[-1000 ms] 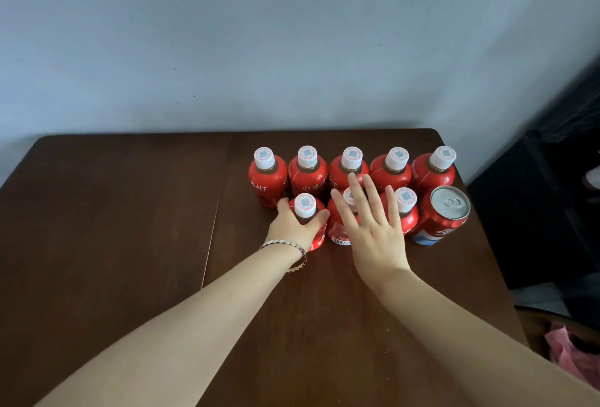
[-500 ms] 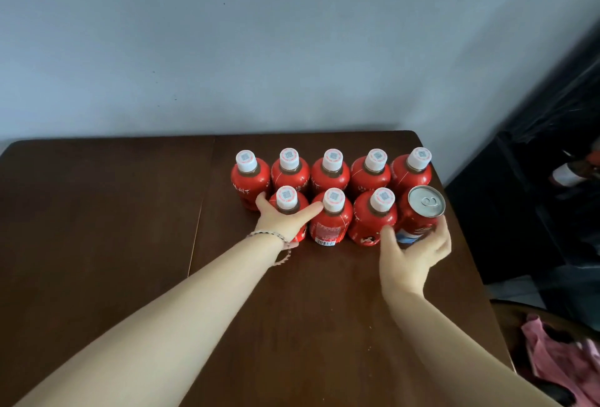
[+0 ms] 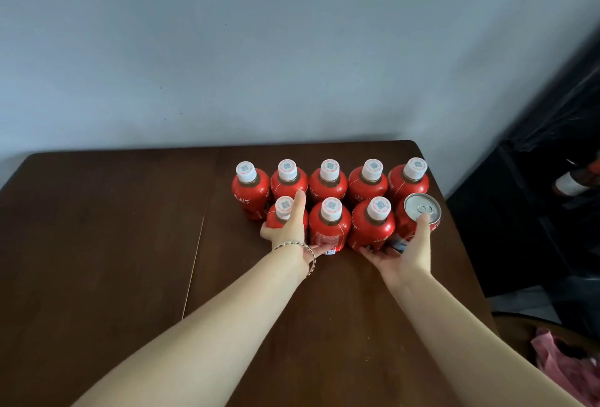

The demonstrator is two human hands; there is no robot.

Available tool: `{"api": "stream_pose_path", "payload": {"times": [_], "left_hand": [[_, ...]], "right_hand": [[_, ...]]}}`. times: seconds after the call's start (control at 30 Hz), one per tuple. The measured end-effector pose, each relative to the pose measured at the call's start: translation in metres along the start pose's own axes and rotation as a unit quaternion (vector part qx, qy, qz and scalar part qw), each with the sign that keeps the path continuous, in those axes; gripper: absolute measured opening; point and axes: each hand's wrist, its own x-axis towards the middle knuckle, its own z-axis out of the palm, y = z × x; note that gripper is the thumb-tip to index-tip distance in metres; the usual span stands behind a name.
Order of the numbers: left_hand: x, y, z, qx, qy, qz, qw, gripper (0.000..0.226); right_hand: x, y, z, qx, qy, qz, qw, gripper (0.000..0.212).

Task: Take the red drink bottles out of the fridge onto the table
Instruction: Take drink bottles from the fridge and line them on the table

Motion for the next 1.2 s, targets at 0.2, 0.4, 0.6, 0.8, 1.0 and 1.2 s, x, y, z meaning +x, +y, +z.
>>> {"api": "stream_pose_path", "payload": {"times": [0.2,0.4,0.6,0.8,1.0,1.2], "left_hand": [[-0.016,0.011,-0.014,0.035,-0.015,-0.042,0.998,0.097],[-0.057,0.020,-0.044,0.567,-0.091,0.025,0.818,0.048],[-0.121,0.018,-0.057,0.812,-0.155,0.289,0.482,0.045],[-0.198,0.009,-0.050,0.807,-0.217,0.411,0.365,0.041],[-0.320,-0.062,-0.036,0.776,-0.342,0.466,0.252,0.040],[-0.454,-0.187,-0.022,0.727,-0.440,0.515,0.118,0.037]], "right_hand": [[-0.013,-0.011,-0.002,-0.108,-0.003,0.006,0.994,0.072],[-0.073,-0.014,-0.009,-0.468,0.015,0.011,0.884,0.049],[-0.149,-0.021,-0.024,-0.709,-0.068,-0.062,0.699,0.031],[-0.236,-0.028,-0.075,-0.729,-0.010,-0.171,0.663,0.033],[-0.343,-0.043,-0.187,-0.749,0.094,-0.256,0.604,0.023],[-0.454,-0.059,-0.343,-0.720,0.200,-0.225,0.625,0.031]]}}
